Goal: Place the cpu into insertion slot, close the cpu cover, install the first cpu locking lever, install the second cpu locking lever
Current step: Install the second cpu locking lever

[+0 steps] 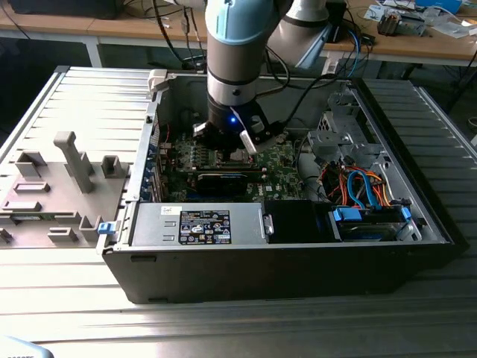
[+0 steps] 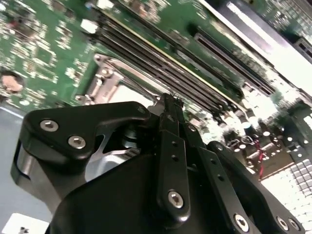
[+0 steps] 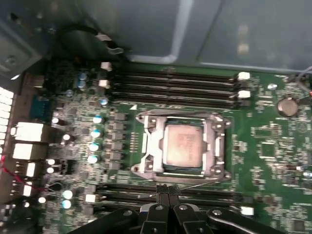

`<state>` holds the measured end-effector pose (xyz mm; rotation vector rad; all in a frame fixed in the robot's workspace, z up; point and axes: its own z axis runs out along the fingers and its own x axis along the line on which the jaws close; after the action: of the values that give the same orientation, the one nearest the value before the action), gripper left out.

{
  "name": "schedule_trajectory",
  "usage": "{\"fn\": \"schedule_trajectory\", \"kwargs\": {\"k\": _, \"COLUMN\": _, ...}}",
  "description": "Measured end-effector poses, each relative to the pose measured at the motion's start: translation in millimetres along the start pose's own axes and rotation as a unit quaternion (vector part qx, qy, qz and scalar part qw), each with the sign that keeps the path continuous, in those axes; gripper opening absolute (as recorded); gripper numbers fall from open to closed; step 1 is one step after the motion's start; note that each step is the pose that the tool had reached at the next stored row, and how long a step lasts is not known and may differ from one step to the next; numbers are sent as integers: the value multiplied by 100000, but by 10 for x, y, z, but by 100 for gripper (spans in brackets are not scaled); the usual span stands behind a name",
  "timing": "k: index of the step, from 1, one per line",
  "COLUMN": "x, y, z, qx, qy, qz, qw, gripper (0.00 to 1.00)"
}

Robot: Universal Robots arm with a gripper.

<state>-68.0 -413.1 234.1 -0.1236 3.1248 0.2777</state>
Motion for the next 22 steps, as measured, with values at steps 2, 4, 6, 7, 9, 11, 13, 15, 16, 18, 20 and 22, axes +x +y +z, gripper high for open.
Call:
{"fn": "schedule_trajectory", "kwargs": {"k": 2, "x": 89, "y": -3, "z": 29, "qx": -100, "qy": -15, "qz": 12, "qw": 100000, "gripper": 11}}
{"fn": "schedule_trajectory", "kwargs": {"k": 4, "x": 139, "y": -7, "z": 56, "qx": -177, "qy": -14, "qz": 3, "qw": 100000, "gripper": 11}}
{"fn": "schedule_trajectory", "kwargs": {"k": 6, "x": 196, "y": -16, "z": 98, "qx": -272, "qy": -29, "qz": 5, "qw": 100000, "gripper": 11}}
{"fn": "schedule_trajectory", "kwargs": {"k": 7, "x": 212, "y": -20, "z": 121, "qx": -302, "qy": -31, "qz": 3, "qw": 100000, "gripper": 11}}
{"fn": "schedule_trajectory", "kwargs": {"k": 9, "x": 225, "y": -26, "z": 156, "qx": -322, "qy": -23, "qz": -4, "qw": 99999, "gripper": 11}}
{"fn": "schedule_trajectory", "kwargs": {"k": 11, "x": 226, "y": -29, "z": 193, "qx": -332, "qy": -17, "qz": -24, "qw": 99999, "gripper": 11}}
{"fn": "schedule_trajectory", "kwargs": {"k": 13, "x": 225, "y": -17, "z": 239, "qx": -357, "qy": -22, "qz": -31, "qw": 99999, "gripper": 11}}
{"fn": "schedule_trajectory", "kwargs": {"k": 15, "x": 224, "y": -12, "z": 271, "qx": -403, "qy": -29, "qz": -35, "qw": 99999, "gripper": 11}}
{"fn": "schedule_trajectory", "kwargs": {"k": 16, "x": 224, "y": -4, "z": 290, "qx": -440, "qy": -27, "qz": -30, "qw": 99999, "gripper": 11}}
{"fn": "schedule_trajectory", "kwargs": {"k": 18, "x": 219, "y": 50, "z": 328, "qx": -615, "qy": -36, "qz": -91, "qw": 99998, "gripper": 11}}
{"fn": "schedule_trajectory", "kwargs": {"k": 20, "x": 216, "y": 79, "z": 347, "qx": -721, "qy": -38, "qz": -123, "qw": 99997, "gripper": 11}}
{"fn": "schedule_trajectory", "kwargs": {"k": 22, "x": 215, "y": 103, "z": 369, "qx": -829, "qy": -35, "qz": -145, "qw": 99996, "gripper": 11}}
